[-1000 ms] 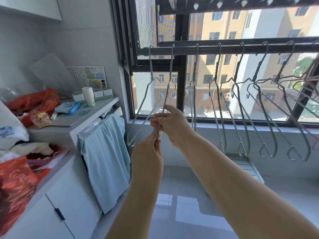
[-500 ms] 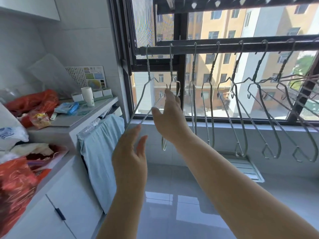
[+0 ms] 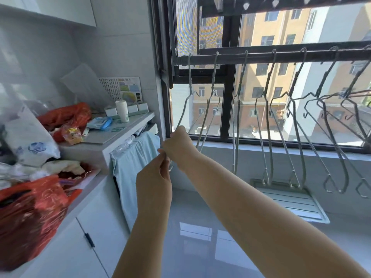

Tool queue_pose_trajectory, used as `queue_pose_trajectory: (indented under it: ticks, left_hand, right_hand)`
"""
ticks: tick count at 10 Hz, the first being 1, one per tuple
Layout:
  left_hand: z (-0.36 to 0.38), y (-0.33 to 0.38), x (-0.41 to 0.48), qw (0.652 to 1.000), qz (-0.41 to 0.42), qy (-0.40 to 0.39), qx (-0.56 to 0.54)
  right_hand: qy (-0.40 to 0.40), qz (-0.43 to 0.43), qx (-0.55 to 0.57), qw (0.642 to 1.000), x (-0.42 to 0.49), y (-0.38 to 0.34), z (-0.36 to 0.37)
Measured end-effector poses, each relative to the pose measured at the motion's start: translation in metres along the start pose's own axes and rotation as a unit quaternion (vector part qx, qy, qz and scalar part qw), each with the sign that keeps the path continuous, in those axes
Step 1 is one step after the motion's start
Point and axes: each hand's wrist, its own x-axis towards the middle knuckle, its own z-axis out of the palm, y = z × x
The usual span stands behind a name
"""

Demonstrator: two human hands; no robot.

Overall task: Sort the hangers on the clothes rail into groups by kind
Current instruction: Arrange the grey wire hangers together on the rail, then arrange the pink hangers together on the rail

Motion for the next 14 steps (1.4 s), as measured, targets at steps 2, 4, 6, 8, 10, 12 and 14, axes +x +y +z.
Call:
queue_pose_trajectory:
  ticks: [2, 4, 6, 8, 10, 12, 14]
  left_hand:
    - [0.009, 0.000, 0.001, 1.000, 0.015, 0.002, 0.008]
    - [0.014, 0.003, 0.002, 0.999, 0.033, -0.003, 0.001]
    - [0.020, 0.005, 0.000, 0.999, 0.035, -0.010, 0.007]
    - [0.022, 0.007, -0.006, 0.998, 0.042, -0.005, 0.034]
    - [0.022, 0.013, -0.011, 0.999, 0.021, -0.004, 0.025]
    - [0.023, 0.025, -0.020, 0.999, 0.033, -0.018, 0.005]
    - [0.040, 0.044, -0.017, 0.992, 0.122, 0.025, 0.005]
  right_hand:
    - [0.016, -0.024, 0.034, 0.999, 0.005, 0.002, 0.001]
    - [0.018, -0.043, 0.048, 0.998, 0.005, 0.006, -0.008]
    - [0.027, -0.047, 0.040, 0.998, 0.006, 0.007, -0.012]
    - [0.027, -0.054, 0.018, 0.998, 0.007, 0.012, -0.015]
    - [-0.001, -0.029, -0.025, 0.999, -0.001, 0.010, -0.024]
    - [-0.001, -0.100, -0.067, 0.993, -0.060, 0.000, -0.058]
    - [0.040, -0.169, -0.064, 0.983, -0.126, 0.016, -0.128]
